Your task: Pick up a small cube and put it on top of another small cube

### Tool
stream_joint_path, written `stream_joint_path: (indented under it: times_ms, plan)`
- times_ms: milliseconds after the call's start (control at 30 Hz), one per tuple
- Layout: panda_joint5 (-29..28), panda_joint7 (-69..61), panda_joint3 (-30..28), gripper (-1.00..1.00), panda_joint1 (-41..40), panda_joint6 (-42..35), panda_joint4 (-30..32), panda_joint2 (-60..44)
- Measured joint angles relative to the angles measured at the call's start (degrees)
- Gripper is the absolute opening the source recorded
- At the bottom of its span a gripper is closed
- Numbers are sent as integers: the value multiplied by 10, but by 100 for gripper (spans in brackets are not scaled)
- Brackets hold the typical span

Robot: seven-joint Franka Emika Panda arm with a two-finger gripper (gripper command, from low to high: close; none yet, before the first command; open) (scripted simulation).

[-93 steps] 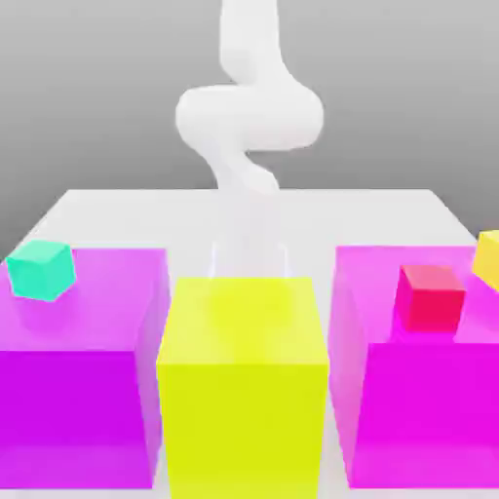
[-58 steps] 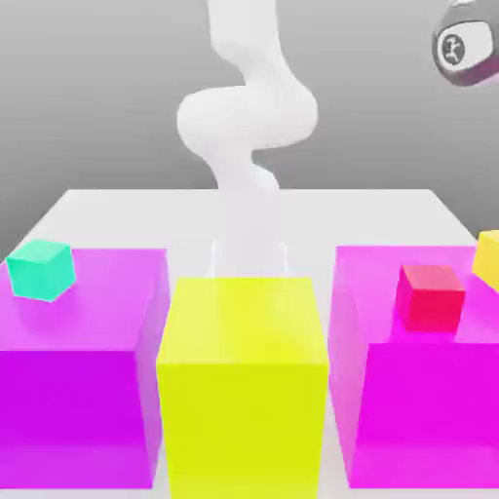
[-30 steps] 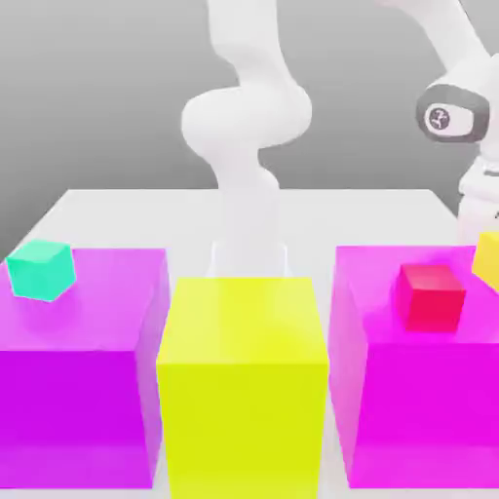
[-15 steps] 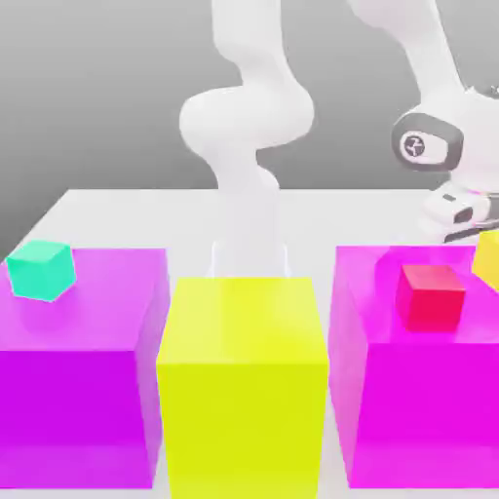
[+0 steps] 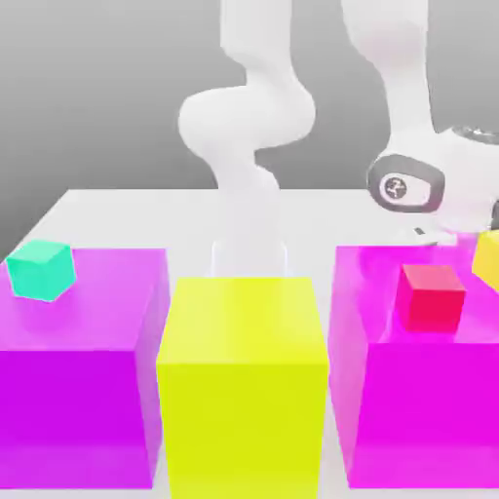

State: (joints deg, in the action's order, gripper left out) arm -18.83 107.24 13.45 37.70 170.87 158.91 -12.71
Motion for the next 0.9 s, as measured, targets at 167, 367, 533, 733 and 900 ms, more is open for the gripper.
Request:
stream_joint_path:
  times_ms: [167,367,533,733,900]
  plan:
    - [-29,23,-44,-100,38,26,-7,-31]
    - [10,-7,-9,-100,11,2,1,1]
    - [154,-116,45,-100,-6,-77,21,102]
    - [249,-268,54,-100,13,-218,-6,157]
    - [293,-384,42,-100,31,-342,-44,195]
